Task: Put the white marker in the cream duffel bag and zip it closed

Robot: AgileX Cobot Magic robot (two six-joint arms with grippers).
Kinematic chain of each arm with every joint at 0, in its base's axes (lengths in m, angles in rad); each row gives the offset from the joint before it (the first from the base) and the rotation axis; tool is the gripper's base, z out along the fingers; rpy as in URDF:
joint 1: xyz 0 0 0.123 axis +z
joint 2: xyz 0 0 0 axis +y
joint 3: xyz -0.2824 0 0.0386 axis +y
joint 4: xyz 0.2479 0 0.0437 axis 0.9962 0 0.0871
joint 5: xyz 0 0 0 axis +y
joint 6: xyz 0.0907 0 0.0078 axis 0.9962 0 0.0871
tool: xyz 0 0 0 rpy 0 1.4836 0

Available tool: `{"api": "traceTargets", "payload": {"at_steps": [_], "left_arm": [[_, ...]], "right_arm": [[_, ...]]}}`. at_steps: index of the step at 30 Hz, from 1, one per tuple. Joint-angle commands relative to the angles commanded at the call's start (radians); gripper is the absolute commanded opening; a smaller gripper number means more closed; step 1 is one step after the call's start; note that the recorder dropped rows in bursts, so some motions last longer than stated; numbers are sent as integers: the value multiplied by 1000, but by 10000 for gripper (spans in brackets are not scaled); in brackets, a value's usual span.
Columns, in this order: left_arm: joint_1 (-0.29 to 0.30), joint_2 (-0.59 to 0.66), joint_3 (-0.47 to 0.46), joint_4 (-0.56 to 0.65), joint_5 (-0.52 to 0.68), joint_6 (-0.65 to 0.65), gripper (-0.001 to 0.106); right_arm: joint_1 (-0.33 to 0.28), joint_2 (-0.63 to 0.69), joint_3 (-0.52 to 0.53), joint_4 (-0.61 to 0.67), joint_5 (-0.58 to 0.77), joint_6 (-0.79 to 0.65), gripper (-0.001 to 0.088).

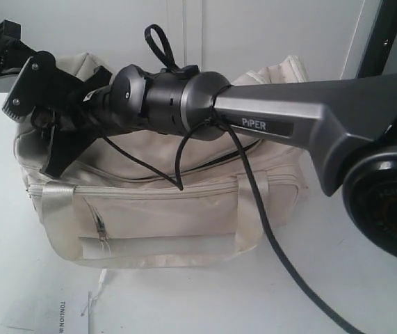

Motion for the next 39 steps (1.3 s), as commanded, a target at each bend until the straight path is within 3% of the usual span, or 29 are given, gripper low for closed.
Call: {"api": "traceTargets", "payload": {"at_steps": [3, 4, 13, 27, 39], "left_arm": [[0, 0, 0, 0, 0, 0, 10], [0, 0, 0, 0, 0, 2, 10], [0, 0, 0, 0, 0, 17, 10], [0, 0, 0, 0, 0, 20, 10], [0, 0, 0, 6, -6, 24, 10]], "right_arm": [[0, -7, 0, 0, 0, 0, 8], [0, -14, 0, 0, 0, 3, 0], [0, -89, 0, -6, 122, 35, 0], [-41, -173, 0, -35, 223, 227, 0], [-41, -229, 0, -30, 404, 317, 0]]}}
